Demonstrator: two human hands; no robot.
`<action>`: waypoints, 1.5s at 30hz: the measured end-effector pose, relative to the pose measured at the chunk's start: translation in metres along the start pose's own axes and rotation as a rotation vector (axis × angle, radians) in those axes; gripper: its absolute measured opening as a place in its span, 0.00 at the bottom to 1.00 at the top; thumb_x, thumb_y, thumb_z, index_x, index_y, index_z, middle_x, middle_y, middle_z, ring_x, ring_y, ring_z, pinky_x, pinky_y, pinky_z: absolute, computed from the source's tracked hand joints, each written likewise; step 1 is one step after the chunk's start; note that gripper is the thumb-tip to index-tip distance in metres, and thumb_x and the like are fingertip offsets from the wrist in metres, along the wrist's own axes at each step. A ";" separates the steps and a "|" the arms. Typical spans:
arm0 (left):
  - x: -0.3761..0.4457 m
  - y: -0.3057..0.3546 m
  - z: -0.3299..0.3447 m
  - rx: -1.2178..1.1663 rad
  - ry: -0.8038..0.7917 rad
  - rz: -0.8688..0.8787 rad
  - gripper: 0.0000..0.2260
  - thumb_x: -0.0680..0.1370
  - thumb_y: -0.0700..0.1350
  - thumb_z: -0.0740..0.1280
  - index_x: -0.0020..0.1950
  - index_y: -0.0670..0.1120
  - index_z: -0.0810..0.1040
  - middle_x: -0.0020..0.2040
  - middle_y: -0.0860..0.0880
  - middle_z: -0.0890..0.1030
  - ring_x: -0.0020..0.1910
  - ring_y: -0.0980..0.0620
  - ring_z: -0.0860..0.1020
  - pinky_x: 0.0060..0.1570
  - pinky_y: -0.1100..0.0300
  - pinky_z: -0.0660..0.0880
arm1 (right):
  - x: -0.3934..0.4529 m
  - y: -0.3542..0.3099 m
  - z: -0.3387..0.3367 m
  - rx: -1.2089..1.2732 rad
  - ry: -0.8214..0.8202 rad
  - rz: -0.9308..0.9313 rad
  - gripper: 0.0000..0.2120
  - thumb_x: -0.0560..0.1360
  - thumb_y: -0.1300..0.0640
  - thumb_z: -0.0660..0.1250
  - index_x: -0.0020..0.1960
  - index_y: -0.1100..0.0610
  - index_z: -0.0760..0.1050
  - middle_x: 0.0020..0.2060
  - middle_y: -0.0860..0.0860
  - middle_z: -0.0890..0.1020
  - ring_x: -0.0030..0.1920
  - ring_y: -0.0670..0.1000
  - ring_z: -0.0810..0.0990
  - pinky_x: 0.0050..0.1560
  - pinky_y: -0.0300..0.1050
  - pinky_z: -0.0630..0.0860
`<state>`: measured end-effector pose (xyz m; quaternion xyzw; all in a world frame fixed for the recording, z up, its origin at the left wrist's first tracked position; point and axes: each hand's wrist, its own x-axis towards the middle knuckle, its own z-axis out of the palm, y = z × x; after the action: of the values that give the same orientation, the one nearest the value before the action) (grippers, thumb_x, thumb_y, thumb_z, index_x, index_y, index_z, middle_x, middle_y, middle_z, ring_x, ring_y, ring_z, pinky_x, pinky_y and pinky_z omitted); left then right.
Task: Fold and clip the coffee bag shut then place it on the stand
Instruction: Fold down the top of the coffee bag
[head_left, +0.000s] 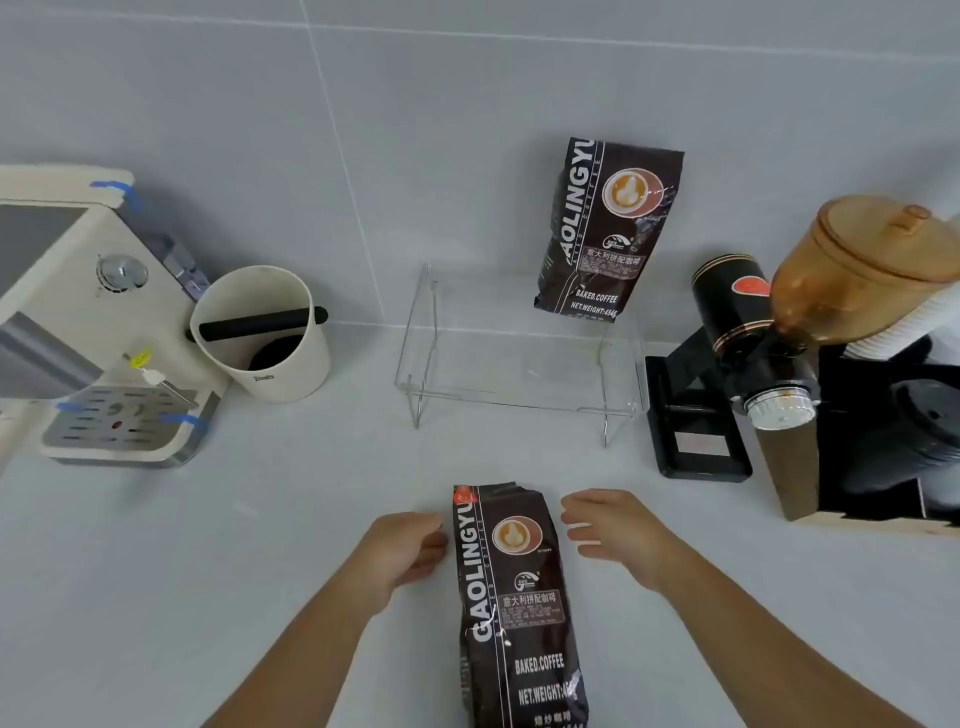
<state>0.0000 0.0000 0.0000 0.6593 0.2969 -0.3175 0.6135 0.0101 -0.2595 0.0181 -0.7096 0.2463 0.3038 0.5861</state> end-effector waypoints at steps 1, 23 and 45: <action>0.003 -0.001 0.002 -0.006 -0.014 -0.006 0.13 0.74 0.48 0.70 0.52 0.40 0.81 0.51 0.41 0.85 0.51 0.43 0.83 0.56 0.51 0.78 | 0.002 0.003 0.001 0.005 0.000 0.011 0.03 0.76 0.56 0.68 0.46 0.55 0.80 0.53 0.58 0.83 0.51 0.55 0.82 0.50 0.47 0.79; -0.024 0.002 0.031 -0.167 -0.020 0.108 0.08 0.78 0.42 0.66 0.45 0.38 0.81 0.42 0.42 0.86 0.37 0.49 0.83 0.37 0.59 0.77 | 0.002 0.013 0.027 -0.009 0.000 -0.103 0.11 0.75 0.54 0.68 0.45 0.64 0.80 0.43 0.65 0.85 0.39 0.52 0.80 0.43 0.48 0.73; -0.103 0.026 0.046 -0.135 -0.071 0.654 0.07 0.78 0.37 0.66 0.47 0.40 0.85 0.45 0.44 0.88 0.45 0.50 0.86 0.42 0.65 0.80 | -0.107 -0.007 -0.009 -0.010 0.068 -0.574 0.07 0.77 0.62 0.66 0.48 0.62 0.83 0.41 0.55 0.88 0.44 0.54 0.86 0.43 0.44 0.81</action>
<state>-0.0466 -0.0484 0.0948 0.6661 0.0684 -0.1065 0.7351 -0.0577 -0.2677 0.1006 -0.7628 0.0534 0.1028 0.6362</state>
